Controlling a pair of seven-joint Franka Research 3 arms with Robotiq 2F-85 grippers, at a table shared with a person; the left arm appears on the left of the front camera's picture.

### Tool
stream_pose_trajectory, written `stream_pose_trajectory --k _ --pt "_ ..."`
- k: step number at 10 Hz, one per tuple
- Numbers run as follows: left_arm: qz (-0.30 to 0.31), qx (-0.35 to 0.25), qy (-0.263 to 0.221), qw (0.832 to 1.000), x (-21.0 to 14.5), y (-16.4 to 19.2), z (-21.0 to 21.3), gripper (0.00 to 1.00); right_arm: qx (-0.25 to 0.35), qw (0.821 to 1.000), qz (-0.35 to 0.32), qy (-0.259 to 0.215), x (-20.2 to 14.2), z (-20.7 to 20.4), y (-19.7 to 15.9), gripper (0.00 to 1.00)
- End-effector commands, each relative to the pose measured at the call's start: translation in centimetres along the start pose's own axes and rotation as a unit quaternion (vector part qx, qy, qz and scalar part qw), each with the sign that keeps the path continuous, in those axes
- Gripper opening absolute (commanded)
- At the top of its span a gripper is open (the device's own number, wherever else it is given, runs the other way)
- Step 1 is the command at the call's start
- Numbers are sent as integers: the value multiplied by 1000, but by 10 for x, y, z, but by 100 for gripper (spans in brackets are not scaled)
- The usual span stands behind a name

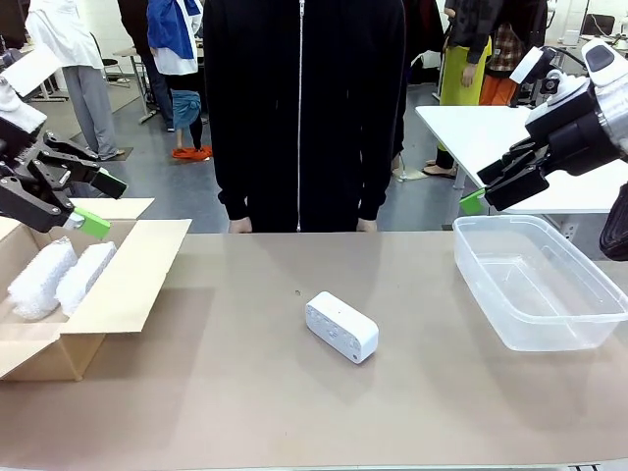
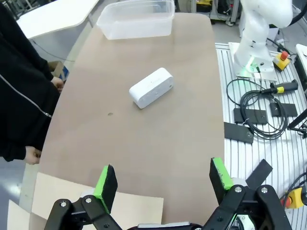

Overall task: Separate and place wrapped and unwrapped clocks.
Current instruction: Pick up the Digital clock indicated by the person.

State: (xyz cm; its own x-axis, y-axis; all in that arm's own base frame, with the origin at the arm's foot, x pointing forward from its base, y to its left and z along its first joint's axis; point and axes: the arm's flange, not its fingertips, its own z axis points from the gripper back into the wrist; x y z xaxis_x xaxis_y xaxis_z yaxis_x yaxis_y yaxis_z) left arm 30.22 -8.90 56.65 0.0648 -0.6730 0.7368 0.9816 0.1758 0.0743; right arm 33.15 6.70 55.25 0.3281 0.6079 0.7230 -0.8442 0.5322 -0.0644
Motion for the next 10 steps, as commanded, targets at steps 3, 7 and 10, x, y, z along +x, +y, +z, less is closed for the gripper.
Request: stream_pose_trajectory --k 3,7,10 --pt "0 0 0 1000 0 0 0 100 9 1000 1 -4 -1 -2 -1 100" --pt "0 0 0 1000 0 0 0 100 9 1000 1 -4 -1 -2 -1 100" --pt "0 0 0 1000 0 0 0 100 9 1000 1 -4 -1 -2 -1 100"
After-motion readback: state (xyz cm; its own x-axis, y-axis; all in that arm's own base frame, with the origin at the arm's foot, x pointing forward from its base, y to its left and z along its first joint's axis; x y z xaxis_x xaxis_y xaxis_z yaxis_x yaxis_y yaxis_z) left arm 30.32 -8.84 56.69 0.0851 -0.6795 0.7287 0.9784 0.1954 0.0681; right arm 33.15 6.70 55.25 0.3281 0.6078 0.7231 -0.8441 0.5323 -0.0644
